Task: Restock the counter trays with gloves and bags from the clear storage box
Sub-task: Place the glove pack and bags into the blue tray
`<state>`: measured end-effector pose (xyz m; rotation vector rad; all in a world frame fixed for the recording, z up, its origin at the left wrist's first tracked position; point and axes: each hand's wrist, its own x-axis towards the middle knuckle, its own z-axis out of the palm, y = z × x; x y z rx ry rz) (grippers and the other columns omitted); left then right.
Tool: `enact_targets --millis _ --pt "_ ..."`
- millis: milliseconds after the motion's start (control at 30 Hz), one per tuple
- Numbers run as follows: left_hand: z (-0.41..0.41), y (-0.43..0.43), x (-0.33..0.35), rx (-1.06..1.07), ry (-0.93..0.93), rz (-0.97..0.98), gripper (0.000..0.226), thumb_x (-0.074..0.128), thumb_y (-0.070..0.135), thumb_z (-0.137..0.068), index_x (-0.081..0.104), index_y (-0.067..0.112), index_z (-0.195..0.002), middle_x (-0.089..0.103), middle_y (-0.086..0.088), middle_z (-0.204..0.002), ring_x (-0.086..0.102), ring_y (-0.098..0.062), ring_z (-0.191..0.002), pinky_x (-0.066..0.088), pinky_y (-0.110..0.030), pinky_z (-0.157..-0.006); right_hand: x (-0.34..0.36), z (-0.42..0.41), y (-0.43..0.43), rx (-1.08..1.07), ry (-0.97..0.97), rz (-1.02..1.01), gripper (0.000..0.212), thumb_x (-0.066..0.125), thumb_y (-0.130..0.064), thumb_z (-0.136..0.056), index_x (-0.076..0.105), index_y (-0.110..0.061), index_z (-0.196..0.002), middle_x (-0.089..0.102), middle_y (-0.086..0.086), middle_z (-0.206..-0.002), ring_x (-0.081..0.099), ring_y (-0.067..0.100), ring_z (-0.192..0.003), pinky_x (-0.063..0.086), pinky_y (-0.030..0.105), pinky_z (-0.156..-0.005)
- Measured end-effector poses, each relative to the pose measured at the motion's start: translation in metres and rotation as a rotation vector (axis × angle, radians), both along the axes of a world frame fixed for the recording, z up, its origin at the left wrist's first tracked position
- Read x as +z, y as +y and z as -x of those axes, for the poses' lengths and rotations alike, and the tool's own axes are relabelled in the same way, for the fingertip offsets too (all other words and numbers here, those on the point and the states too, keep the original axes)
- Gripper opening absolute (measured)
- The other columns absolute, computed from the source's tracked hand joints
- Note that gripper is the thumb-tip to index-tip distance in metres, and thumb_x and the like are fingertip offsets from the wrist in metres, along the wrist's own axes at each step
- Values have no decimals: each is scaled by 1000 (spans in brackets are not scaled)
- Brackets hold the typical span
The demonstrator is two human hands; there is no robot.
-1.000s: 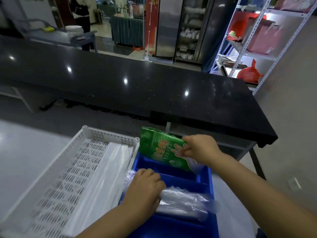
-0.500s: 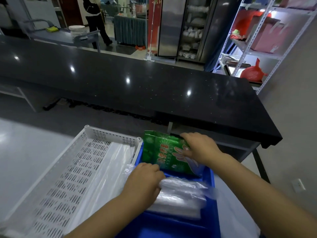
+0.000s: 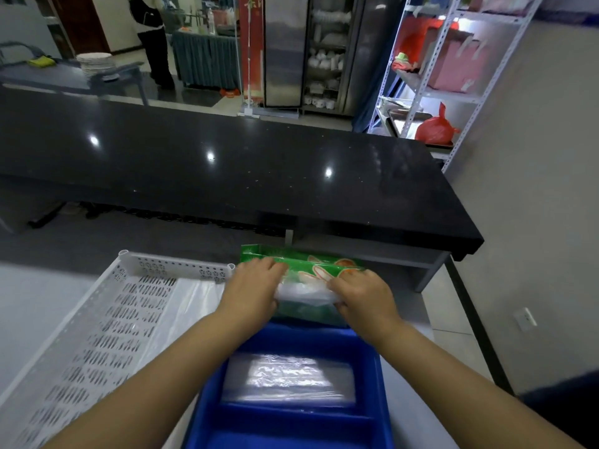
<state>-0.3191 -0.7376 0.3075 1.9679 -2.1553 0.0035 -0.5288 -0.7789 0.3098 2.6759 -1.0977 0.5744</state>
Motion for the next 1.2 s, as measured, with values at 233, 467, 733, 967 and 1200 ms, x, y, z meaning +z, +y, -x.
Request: enact_targets --millis 233,467,733,967,1200 --pt "-8 20 -30 -53 4 -85 94 69 51 -67 24 23 -144 36 1 -142 29 -20 -130 18 -37 -111 -44 -7 5 26 149 -145 17 67 3 -59 66 -11 -69 66 13 -121 60 29 -116 51 32 -71" --pt "-2 17 -31 -46 107 -54 48 61 34 -84 50 26 -130 61 3 -125 45 -19 -120 27 -32 -101 -41 0 -3 -177 125 -388 66 65 -46 -79 35 -34 -136 67 2 -105 60 27 -90 47 35 -77" --pt "-3 25 -29 -176 46 352 29 80 -2 -56 68 10 -80 64 -6 -71 58 -26 -63 45 -31 -57 -40 10 19 37 -179 35 24 78 -12 -71 69 -10 -93 70 8 -82 63 24 -71 52 33 -58" --pt "5 34 -45 -184 61 131 35 84 17 -61 68 16 -92 68 0 -86 63 -20 -75 50 -29 -65 -52 1 29 -16 -142 -115 40 82 -23 -67 68 -9 -102 72 9 -95 68 25 -80 57 33 -61" --pt "5 24 -50 -72 26 7 36 61 38 -83 58 21 -114 64 4 -113 50 -20 -109 34 -34 -93 -49 -11 22 -47 -241 -217 10 78 -7 -68 68 -9 -67 70 6 -71 64 24 -64 50 30 -53"
